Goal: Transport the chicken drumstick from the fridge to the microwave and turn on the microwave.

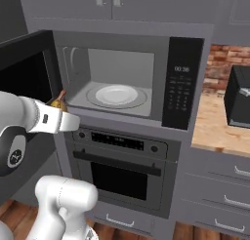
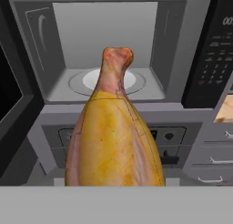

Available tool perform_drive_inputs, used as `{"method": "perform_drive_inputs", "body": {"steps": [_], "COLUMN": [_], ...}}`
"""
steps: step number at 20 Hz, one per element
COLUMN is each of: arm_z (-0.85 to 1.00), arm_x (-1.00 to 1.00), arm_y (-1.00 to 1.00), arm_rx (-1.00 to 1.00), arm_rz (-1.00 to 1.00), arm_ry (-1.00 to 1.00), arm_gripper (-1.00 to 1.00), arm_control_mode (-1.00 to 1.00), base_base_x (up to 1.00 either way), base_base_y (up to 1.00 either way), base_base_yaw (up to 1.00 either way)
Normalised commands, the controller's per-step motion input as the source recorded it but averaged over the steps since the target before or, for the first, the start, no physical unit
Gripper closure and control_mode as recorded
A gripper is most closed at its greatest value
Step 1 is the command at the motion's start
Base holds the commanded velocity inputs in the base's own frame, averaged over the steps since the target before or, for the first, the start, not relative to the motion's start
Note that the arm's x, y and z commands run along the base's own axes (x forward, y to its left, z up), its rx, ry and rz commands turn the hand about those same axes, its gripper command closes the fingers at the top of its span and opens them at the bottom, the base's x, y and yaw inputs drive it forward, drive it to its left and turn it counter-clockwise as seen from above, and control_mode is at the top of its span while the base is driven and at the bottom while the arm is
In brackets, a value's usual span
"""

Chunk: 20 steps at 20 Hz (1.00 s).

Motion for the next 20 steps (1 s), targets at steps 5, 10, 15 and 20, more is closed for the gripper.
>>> {"method": "perform_drive_inputs", "body": {"steps": [5,10,15,20], "arm_z": [0.00,0.00,0.00,0.00], "arm_x": [0.00,0.00,0.00,0.00], "arm_y": [0.00,0.00,0.00,0.00], "arm_rx": [0.00,0.00,0.00,0.00], "arm_rz": [0.00,0.00,0.00,0.00], "arm_ry": [0.00,0.00,0.00,0.00], "arm_gripper": [1.00,1.00,1.00,1.00], "arm_control_mode": [1.00,1.00,1.00,1.00], "base_base_x": [0.42,0.34,0.05,0.00], "base_base_y": [0.02,0.08,0.07,0.00], "base_base_yaw": [-0.05,-0.04,-0.02,0.00]}}
